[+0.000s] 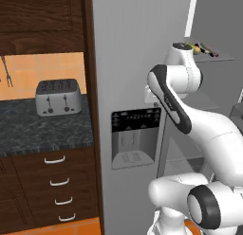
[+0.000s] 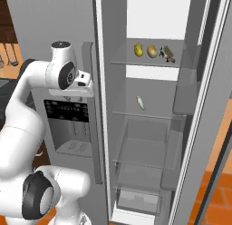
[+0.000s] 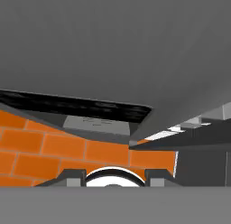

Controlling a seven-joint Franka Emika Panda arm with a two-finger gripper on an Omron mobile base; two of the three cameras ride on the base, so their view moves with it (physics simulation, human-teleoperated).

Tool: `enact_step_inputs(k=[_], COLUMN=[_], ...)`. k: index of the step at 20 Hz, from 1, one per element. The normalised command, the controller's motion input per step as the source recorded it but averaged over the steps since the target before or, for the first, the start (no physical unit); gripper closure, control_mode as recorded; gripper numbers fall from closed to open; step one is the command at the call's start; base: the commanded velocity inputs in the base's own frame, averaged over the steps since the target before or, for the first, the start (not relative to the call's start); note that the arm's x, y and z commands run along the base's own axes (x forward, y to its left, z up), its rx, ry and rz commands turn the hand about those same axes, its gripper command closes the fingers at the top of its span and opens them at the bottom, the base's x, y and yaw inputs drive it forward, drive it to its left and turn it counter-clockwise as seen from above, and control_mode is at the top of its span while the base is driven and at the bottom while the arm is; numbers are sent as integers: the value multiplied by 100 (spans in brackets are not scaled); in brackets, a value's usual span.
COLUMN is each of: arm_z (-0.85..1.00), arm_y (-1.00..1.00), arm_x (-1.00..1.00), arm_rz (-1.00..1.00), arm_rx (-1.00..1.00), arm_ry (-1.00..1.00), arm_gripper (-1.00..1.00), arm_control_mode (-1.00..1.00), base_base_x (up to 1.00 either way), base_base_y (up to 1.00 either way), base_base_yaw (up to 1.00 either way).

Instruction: Place one cucumber and one fish in each tupperware on the nearby counter, to pack two identical lunches.

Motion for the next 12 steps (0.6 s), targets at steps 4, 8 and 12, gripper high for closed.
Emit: enact_step_inputs(k=[4,8,12], arm_z=[-5,-1,0], arm_y=[-61,-98,0], arm_x=[-23,-3,0], arm_rz=[-12,-37,0], arm_rx=[1,5,0], arm_ry=[-2,-10,0], arm_gripper=[-100,-100,-100], arm_control_mode=[-100,-100,-100], base_base_x=[0,0,0], base_base_y=[0,0,0], base_base_yaw=[0,0,0])
